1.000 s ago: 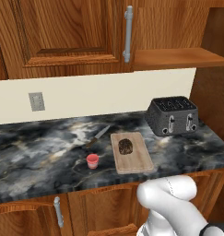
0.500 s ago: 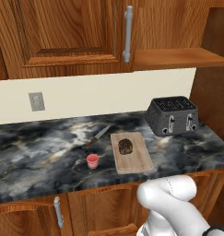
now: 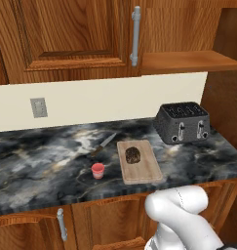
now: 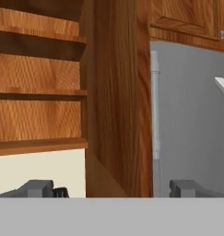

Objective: Pick the bread, place it on the cutting board, pick the jam, place it on the counter, and close the cabinet.

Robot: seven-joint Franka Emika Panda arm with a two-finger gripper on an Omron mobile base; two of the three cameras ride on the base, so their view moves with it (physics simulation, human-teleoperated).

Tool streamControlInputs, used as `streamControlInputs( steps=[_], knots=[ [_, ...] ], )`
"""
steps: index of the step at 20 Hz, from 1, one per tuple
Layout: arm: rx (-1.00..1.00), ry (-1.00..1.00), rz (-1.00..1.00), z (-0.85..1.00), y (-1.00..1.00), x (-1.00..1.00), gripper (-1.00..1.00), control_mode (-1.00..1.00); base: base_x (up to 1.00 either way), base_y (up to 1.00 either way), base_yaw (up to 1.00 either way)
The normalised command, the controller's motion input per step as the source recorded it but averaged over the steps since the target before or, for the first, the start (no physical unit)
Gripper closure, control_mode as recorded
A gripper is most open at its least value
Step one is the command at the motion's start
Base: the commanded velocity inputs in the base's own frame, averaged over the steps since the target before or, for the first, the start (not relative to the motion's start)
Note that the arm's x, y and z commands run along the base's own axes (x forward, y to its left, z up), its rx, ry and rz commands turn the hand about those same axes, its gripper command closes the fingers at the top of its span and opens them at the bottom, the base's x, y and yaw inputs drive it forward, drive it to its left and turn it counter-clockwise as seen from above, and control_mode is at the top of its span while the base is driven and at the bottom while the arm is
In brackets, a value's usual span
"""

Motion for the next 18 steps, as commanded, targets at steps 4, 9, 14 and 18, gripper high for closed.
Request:
streamControlInputs(
  steps=[4,9,14,18],
  knots=[
    [0.0,-0.02,0.0,-0.03,-0.17,0.2,-1.0,-1.0,0.0,0.0,0.0],
    [0.0,-0.01,0.0,-0.06,-0.19,0.16,-1.0,-1.0,0.0,0.0,0.0],
    [0.0,0.0,0.01,-0.06,-0.27,0.07,-1.0,-1.0,0.0,0.0,0.0],
    [0.0,0.0,0.03,-0.07,-0.29,0.04,-1.0,-1.0,0.0,0.0,0.0]
  ],
)
